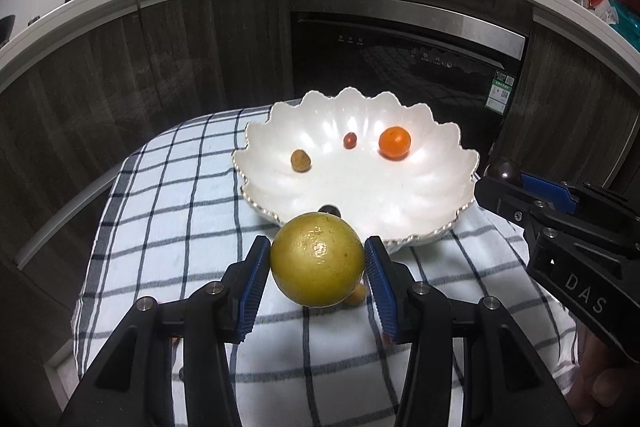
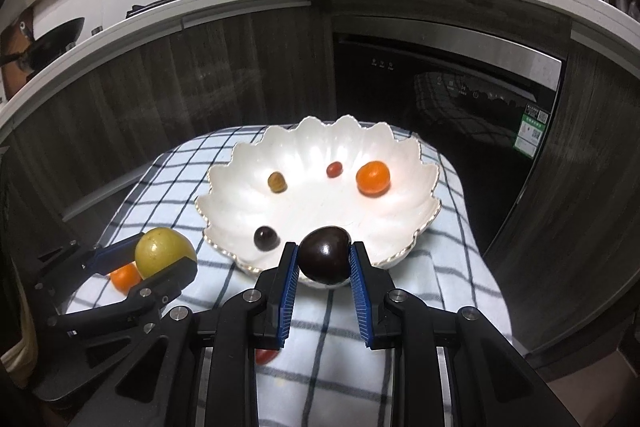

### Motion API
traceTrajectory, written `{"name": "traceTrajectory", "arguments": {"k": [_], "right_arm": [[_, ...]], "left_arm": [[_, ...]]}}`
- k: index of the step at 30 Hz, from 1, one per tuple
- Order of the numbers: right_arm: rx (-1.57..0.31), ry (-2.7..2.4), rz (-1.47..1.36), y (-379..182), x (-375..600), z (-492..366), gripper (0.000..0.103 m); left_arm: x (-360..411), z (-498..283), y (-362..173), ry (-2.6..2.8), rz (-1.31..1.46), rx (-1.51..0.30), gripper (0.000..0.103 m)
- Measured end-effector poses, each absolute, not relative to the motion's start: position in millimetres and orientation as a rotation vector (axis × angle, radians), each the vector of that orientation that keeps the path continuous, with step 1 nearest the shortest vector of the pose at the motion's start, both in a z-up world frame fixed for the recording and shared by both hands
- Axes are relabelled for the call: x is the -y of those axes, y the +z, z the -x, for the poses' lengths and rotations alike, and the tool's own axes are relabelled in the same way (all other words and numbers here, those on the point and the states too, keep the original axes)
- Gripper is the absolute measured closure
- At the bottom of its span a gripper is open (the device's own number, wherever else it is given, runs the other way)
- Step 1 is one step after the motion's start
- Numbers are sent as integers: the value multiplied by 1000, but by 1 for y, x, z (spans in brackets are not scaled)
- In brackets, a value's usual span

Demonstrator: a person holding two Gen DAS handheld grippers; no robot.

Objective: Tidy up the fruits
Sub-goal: 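Carry the yellow-green fruit with the left gripper while the right gripper carries the plum over the bowl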

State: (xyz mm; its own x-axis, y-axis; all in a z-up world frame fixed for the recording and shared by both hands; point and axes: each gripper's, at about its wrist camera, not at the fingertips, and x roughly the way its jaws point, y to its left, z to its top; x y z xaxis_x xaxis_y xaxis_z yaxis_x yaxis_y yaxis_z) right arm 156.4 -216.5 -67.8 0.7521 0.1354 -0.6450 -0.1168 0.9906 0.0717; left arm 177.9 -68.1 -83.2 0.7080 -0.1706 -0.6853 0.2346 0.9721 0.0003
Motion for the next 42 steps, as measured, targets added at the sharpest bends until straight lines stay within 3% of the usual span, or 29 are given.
{"name": "traceTrajectory", "arguments": {"k": [42], "right_arm": [[-728,115,-80,-94,232,-234,76]], "left_arm": [[83,-273,-105,-222,-110,-774,55]]}}
